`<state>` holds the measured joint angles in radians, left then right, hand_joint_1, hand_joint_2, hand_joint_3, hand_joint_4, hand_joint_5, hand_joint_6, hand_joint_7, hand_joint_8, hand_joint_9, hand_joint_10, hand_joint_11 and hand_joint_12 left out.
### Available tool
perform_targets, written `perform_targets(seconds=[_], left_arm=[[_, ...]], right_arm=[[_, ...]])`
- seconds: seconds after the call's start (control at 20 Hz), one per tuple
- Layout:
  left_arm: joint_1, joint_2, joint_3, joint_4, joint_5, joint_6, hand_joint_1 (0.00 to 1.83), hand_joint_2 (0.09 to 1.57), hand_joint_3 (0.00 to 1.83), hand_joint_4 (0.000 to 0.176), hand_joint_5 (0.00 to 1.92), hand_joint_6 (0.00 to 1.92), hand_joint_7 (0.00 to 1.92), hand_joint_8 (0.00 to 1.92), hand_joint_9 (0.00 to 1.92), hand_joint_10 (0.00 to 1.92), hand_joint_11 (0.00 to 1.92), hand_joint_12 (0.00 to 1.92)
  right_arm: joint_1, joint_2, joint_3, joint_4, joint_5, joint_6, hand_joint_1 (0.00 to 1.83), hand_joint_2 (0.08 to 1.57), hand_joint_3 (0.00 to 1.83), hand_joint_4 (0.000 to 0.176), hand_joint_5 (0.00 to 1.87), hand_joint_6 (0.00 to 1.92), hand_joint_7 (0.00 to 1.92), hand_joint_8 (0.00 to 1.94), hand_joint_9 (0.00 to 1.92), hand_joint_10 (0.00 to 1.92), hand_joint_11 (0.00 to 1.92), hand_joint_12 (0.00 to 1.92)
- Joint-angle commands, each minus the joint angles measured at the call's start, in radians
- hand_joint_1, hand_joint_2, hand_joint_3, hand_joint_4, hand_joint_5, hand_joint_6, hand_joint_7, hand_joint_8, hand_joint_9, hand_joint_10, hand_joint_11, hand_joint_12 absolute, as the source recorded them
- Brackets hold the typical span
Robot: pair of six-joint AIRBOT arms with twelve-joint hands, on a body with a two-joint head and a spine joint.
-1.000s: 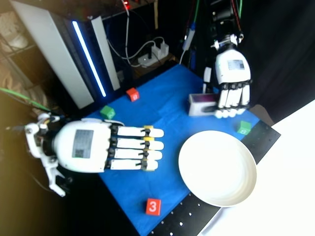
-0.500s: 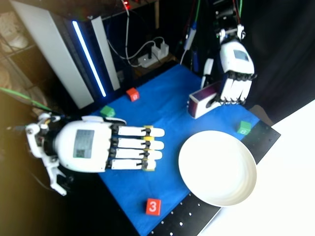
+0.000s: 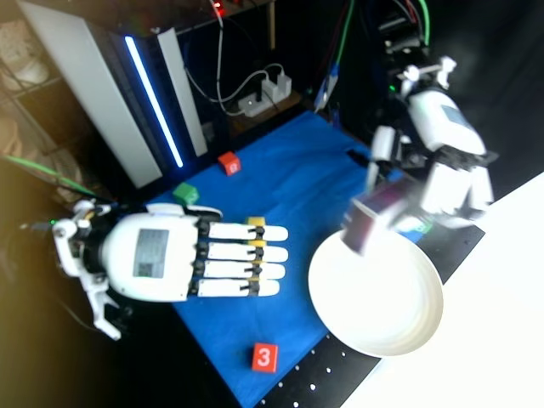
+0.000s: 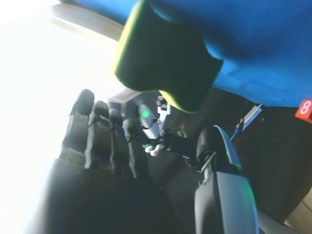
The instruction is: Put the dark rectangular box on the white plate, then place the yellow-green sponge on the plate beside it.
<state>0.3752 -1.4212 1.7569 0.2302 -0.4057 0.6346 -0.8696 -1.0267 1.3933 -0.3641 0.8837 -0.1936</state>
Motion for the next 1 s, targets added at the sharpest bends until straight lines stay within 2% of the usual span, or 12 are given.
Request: perform_targets(seconds=[0.0, 0.1, 0.15, 0.25, 0.35, 0.45, 0.5, 0.55, 0.65, 0.75, 0.9, 0.95], left_arm=[[-0.024, -0.014, 0.018, -0.022, -0.071, 0.008, 1.36, 1.07, 0.0, 0.0, 0.98, 0.92, 1.2, 0.67, 0.96, 0.95, 0.37, 1.26], [-0.049, -0.063, 0.086, -0.01, -0.027, 0.016, 1.39, 1.05, 0.0, 0.0, 0.97, 0.92, 1.2, 0.6, 1.08, 0.97, 0.71, 1.07], [-0.059, -0.086, 0.12, -0.001, -0.008, 0.016, 1.38, 1.07, 0.0, 0.0, 0.96, 1.03, 1.18, 0.67, 0.99, 0.97, 0.33, 1.03], [-0.07, -0.113, 0.164, 0.007, 0.017, 0.016, 1.37, 1.09, 0.0, 0.0, 0.92, 1.0, 1.09, 0.85, 0.96, 1.08, 0.41, 1.24], [-0.076, -0.127, 0.186, 0.014, 0.037, 0.017, 1.24, 1.11, 0.0, 0.0, 0.93, 0.98, 1.06, 0.95, 1.1, 0.69, 0.84, 1.2], [-0.077, -0.14, 0.2, 0.016, 0.045, 0.017, 1.24, 1.09, 0.0, 0.0, 0.96, 0.92, 1.09, 0.9, 1.22, 0.64, 0.98, 1.28], [-0.076, -0.146, 0.202, 0.015, 0.046, 0.016, 1.24, 1.1, 0.0, 0.0, 0.95, 0.94, 1.08, 0.91, 1.19, 0.59, 0.89, 1.26], [-0.075, -0.156, 0.209, 0.012, 0.047, 0.016, 1.35, 1.09, 0.01, 0.0, 0.92, 0.95, 1.03, 0.86, 1.06, 1.01, 0.79, 1.12], [-0.07, -0.177, 0.224, 0.011, 0.048, 0.016, 1.38, 1.1, 0.0, 0.0, 0.92, 0.94, 1.04, 0.91, 0.96, 1.13, 0.62, 1.03], [-0.066, -0.183, 0.227, 0.01, 0.05, 0.015, 1.35, 1.14, 0.0, 0.0, 0.94, 0.98, 0.98, 1.06, 0.73, 1.35, 0.3, 1.17], [-0.065, -0.185, 0.226, 0.01, 0.046, 0.015, 1.21, 1.15, 0.0, 0.0, 0.87, 1.05, 0.93, 1.18, 0.66, 0.96, 0.31, 1.45], [-0.064, -0.184, 0.224, 0.01, 0.045, 0.015, 1.09, 1.15, 0.0, 0.0, 0.89, 1.1, 0.75, 0.78, 0.62, 0.9, 0.36, 1.43]], right_arm=[[0.013, -0.004, 0.007, 0.042, 0.108, 0.01, 0.67, 1.13, 0.0, 0.036, 0.11, 0.0, 0.09, 0.0, 0.11, 0.0, 0.0, 0.51], [0.013, -0.014, 0.018, 0.039, 0.108, 0.02, 0.71, 1.13, 0.0, 0.034, 0.12, 0.0, 0.11, 0.0, 0.13, 0.01, 0.0, 0.58], [0.016, -0.021, 0.026, 0.036, 0.108, 0.026, 0.75, 1.13, 0.0, 0.043, 0.12, 0.0, 0.1, 0.0, 0.09, 0.0, 0.0, 0.49], [0.03, -0.035, 0.038, 0.022, 0.108, 0.034, 0.75, 1.13, 0.0, 0.057, 0.13, 0.0, 0.1, 0.0, 0.11, 0.01, 0.0, 0.54], [0.047, -0.047, 0.047, 0.008, 0.108, 0.041, 0.77, 1.12, 0.0, 0.021, 0.13, 0.0, 0.08, 0.0, 0.08, 0.0, 0.0, 0.48], [0.052, -0.053, 0.051, 0.007, 0.108, 0.042, 0.75, 1.12, 0.0, 0.035, 0.11, 0.0, 0.07, 0.0, 0.09, 0.01, 0.03, 0.46], [0.052, -0.054, 0.051, 0.007, 0.108, 0.042, 0.75, 1.12, 0.0, 0.036, 0.1, 0.0, 0.09, 0.0, 0.09, 0.0, 0.0, 0.43], [0.053, -0.055, 0.052, 0.007, 0.108, 0.043, 0.73, 1.13, 0.0, 0.032, 0.11, 0.0, 0.1, 0.01, 0.1, 0.01, 0.0, 0.41], [0.053, -0.066, 0.06, 0.004, 0.108, 0.048, 0.67, 1.14, 0.0, 0.049, 0.1, 0.0, 0.14, 0.0, 0.14, 0.0, 0.01, 0.45], [0.054, -0.077, 0.071, -0.005, 0.108, 0.063, 0.59, 1.15, 0.0, 0.034, 0.1, 0.0, 0.13, 0.0, 0.15, 0.0, 0.01, 0.46], [0.057, -0.081, 0.077, -0.008, 0.108, 0.069, 0.61, 1.15, 0.0, 0.024, 0.1, 0.0, 0.13, 0.0, 0.1, 0.0, 0.0, 0.31], [0.057, -0.081, 0.077, -0.009, 0.108, 0.069, 0.63, 1.14, 0.0, 0.035, 0.11, 0.0, 0.12, 0.0, 0.1, 0.0, 0.0, 0.36]])
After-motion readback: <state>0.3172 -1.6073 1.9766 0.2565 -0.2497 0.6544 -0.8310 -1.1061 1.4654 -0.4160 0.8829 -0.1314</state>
